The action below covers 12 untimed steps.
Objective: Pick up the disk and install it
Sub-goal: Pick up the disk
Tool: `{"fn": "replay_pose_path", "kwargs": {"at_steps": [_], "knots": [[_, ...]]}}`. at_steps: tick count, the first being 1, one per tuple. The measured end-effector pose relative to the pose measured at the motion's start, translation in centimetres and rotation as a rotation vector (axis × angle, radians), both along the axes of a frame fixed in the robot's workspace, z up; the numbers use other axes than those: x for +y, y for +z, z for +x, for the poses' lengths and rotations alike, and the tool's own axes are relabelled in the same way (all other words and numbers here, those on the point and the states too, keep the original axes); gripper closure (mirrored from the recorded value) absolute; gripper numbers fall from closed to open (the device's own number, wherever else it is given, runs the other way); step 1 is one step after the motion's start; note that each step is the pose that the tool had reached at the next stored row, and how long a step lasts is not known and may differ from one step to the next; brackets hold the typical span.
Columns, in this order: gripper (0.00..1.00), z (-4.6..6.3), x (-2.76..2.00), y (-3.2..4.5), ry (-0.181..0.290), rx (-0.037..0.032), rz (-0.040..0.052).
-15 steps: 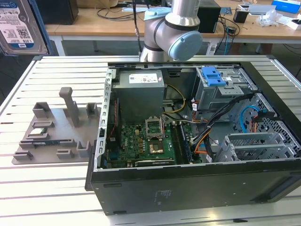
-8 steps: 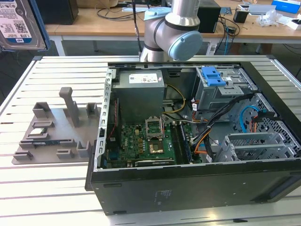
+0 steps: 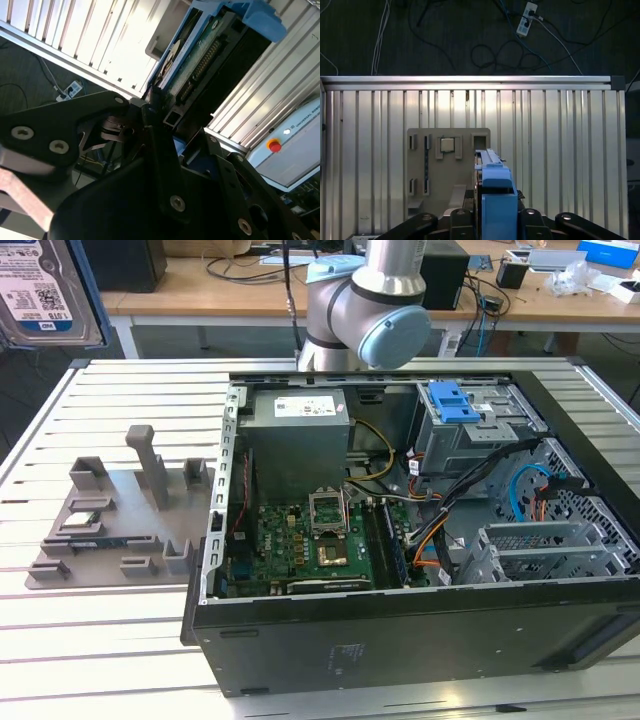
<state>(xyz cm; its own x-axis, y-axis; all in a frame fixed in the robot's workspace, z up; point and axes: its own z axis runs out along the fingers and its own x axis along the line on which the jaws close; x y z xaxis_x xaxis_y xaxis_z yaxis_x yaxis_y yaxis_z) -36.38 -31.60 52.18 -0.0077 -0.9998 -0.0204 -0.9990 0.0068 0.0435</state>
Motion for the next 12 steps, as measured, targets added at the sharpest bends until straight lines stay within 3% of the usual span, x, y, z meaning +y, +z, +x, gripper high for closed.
{"fn": "replay_pose_path", "kwargs": {"at_steps": [4,12], "knots": [[0.63,2.0,0.0,0.0,0.0,0.0,0.0],[0.63,4.7,-0.01,0.0,0.0,0.0001,0.0]]}}
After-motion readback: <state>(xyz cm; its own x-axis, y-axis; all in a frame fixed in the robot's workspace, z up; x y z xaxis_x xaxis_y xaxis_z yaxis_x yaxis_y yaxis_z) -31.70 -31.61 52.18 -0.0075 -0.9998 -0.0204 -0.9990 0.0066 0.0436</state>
